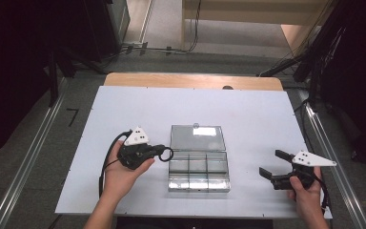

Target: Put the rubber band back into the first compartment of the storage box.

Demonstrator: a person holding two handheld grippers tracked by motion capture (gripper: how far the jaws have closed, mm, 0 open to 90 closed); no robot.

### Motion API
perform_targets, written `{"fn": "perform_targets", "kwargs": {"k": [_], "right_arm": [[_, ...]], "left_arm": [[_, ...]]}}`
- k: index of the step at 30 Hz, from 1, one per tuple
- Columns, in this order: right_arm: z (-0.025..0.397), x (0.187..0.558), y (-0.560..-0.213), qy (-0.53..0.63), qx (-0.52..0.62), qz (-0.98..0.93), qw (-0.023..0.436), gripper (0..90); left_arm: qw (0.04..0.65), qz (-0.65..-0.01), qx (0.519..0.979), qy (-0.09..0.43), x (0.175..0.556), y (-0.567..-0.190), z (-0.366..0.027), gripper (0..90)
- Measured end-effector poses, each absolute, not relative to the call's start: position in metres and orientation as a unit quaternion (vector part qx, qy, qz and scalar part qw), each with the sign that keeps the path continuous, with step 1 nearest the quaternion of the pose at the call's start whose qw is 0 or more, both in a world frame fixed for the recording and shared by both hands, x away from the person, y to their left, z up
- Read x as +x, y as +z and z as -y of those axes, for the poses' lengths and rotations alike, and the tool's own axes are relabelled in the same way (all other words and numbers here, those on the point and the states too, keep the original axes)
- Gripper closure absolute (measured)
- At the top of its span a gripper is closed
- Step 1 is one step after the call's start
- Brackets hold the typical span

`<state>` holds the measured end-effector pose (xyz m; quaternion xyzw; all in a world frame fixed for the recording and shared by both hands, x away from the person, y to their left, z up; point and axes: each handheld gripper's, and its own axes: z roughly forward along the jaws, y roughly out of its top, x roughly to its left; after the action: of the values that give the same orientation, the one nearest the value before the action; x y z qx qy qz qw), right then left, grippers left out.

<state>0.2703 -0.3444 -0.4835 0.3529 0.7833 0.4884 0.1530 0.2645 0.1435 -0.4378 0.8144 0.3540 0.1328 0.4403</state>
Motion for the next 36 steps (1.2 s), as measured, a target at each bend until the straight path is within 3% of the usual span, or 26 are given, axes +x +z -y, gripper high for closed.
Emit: {"fn": "perform_targets", "kwargs": {"k": [36], "right_arm": [[0.344, 0.271, -0.484, 0.487, 0.354, -0.784, 0.152, 0.0]], "left_arm": [[0.422, -0.334, 0.832, 0.136, 0.268, -0.455, -0.112, 88.3]]}}
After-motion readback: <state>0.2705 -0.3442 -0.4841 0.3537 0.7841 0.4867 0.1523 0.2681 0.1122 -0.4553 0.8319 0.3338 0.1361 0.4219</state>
